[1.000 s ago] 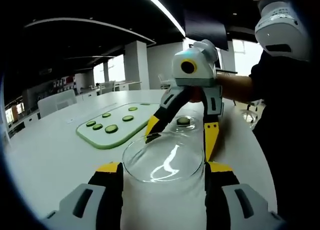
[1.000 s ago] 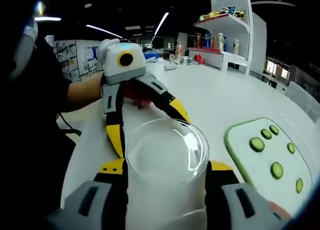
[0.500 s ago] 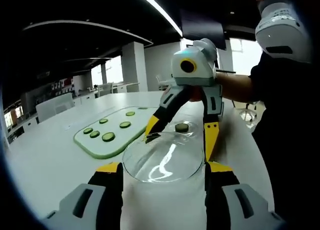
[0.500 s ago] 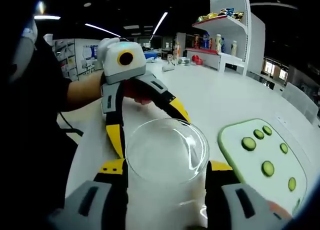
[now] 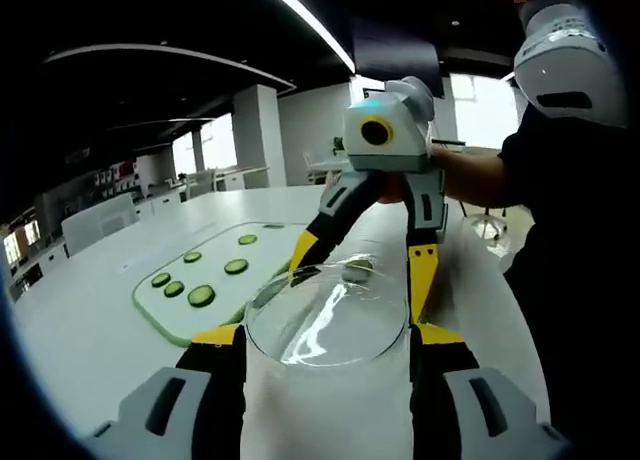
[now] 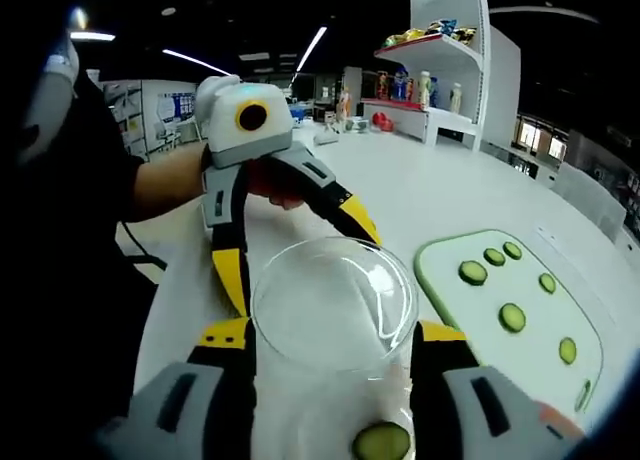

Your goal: Open the petri dish lid, add cucumber slices into the petri dish, and close the lid

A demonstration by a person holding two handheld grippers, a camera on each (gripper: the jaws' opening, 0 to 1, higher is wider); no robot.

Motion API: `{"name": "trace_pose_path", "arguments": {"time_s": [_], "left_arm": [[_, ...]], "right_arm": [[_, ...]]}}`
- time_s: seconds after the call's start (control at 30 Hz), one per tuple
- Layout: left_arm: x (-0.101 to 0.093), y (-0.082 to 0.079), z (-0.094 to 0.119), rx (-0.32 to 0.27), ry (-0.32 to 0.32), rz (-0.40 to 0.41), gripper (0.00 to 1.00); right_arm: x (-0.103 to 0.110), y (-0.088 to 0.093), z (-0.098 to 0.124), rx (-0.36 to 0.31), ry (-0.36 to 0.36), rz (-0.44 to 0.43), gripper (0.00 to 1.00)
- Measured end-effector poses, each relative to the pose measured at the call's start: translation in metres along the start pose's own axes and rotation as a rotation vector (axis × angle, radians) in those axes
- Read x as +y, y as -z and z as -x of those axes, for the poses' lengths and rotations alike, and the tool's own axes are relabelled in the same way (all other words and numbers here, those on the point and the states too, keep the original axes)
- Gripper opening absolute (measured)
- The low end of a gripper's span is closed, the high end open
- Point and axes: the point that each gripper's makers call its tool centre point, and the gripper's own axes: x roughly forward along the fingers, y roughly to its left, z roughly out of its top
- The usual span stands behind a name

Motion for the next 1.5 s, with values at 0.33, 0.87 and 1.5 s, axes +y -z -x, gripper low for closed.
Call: {"name": "trace_pose_path", "arguments": {"time_s": [0.33,0.87,1.5], "left_arm": [[-0.006,-0.016,-0.029,-0.005,0.040,-0.021,0.66],[-0.028,-0.023,-0.077,-0.003,0.106,0.003,0.66],[-0.033,-0.011,-0.088,0.022,0.124,0.019,0.67]], "right_arm": [[-0.014,0.011,0.026,-0.003,0.040,-0.007,0.59],[-0.027,0.047,0.066,-0.002,0.075,-0.044,0.59],[-0.026,0.064,0.066,0.014,0.051,-0.073,0.59]]}}
